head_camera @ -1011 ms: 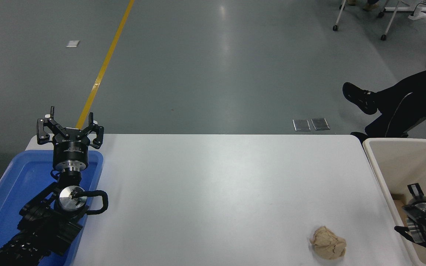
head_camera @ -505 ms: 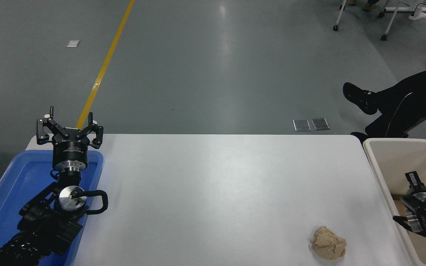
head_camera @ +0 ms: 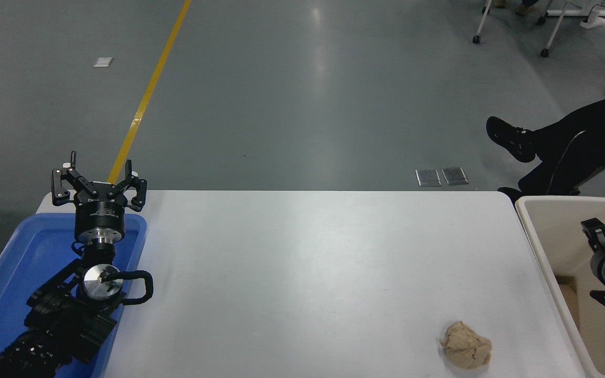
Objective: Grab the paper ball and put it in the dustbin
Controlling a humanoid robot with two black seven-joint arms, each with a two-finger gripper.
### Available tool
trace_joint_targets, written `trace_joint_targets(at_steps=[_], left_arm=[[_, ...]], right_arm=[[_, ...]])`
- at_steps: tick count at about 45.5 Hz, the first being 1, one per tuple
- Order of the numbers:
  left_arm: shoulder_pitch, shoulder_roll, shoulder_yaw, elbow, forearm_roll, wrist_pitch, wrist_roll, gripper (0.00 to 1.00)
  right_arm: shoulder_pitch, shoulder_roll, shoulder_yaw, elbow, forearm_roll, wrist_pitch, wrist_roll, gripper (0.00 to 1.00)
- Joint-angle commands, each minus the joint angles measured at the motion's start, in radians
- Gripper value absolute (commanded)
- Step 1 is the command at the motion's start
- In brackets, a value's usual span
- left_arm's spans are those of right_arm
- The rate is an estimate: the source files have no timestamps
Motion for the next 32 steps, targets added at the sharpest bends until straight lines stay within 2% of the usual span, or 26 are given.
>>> trace_joint_targets(at_steps=[1,8,12,20,32], left_arm=[[0.0,0.0,0.002,0.0,0.0,0.0,0.0,0.99],[0.0,0.0,0.002,0.0,0.0,0.0,0.0,0.99],[0.0,0.0,0.002,0.0,0.0,0.0,0.0,0.99],[0.0,0.0,0.002,0.0,0.0,0.0,0.0,0.99],[0.0,0.0,0.002,0.0,0.0,0.0,0.0,0.99]], right_arm=[[0.317,-0.106,-0.356,0.373,0.006,0.022,0.002,1.0],[0.602,0.033,-0.743,0.505,0.009,0.024,0.002,1.0],[0.722,0.119,-0.883,0.579,0.012,0.024,0.002,1.0],[0.933,0.181,-0.938,0.79,0.013,0.053,-0.002,1.0],[1.233,0.224,-0.937,1.097,0.013,0.254,-0.004,1.0]])
